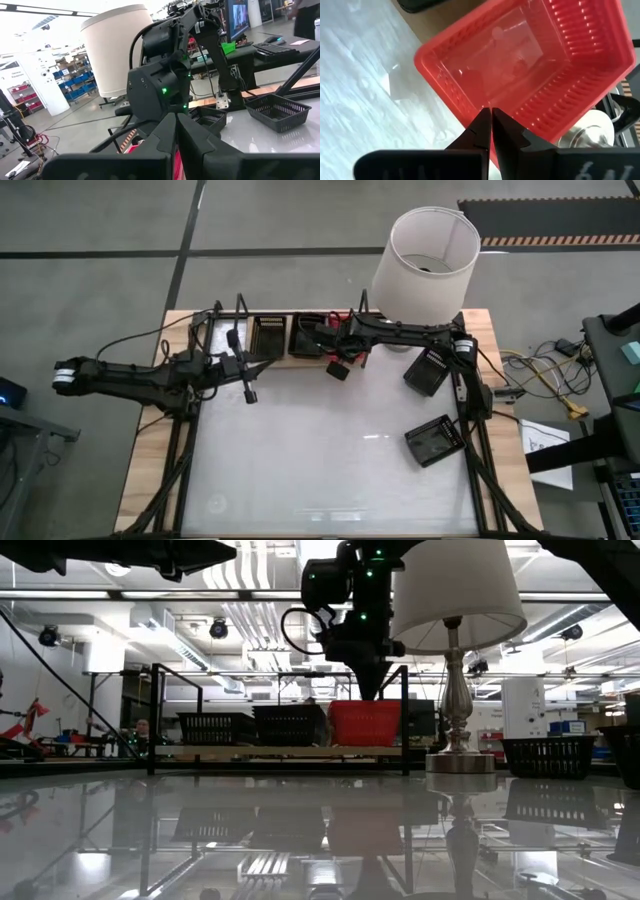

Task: Stack baskets on shelf by color
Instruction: Adjust the red bins on the shelf, then adjust the right black bins on the shelf

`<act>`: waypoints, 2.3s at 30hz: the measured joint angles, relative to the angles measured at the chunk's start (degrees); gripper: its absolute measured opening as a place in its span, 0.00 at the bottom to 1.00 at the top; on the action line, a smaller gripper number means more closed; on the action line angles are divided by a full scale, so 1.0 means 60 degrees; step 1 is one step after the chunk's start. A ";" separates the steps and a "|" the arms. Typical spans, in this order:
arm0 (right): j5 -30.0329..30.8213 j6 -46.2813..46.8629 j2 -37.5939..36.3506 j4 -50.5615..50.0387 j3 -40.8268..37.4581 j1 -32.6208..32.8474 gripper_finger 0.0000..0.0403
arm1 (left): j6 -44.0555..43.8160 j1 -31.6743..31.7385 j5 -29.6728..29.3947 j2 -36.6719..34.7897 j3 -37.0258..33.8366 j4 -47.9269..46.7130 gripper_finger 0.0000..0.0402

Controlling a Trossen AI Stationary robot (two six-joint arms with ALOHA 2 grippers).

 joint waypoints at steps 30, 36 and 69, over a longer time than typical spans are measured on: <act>-0.1385 -0.2319 -0.0007 0.1739 -0.0275 0.0289 0.02 | 0.0004 0.0000 -0.0004 0.0015 0.0007 0.0004 0.00; -0.0965 -0.2412 -0.0004 0.2167 -0.0468 0.0189 0.02 | 0.0004 0.0000 -0.0004 0.0015 0.0007 0.0001 0.00; -0.0914 -0.2830 -0.2285 0.2946 -0.2134 0.2085 0.02 | -0.0353 0.0029 0.0062 0.2205 0.1388 -0.2278 0.00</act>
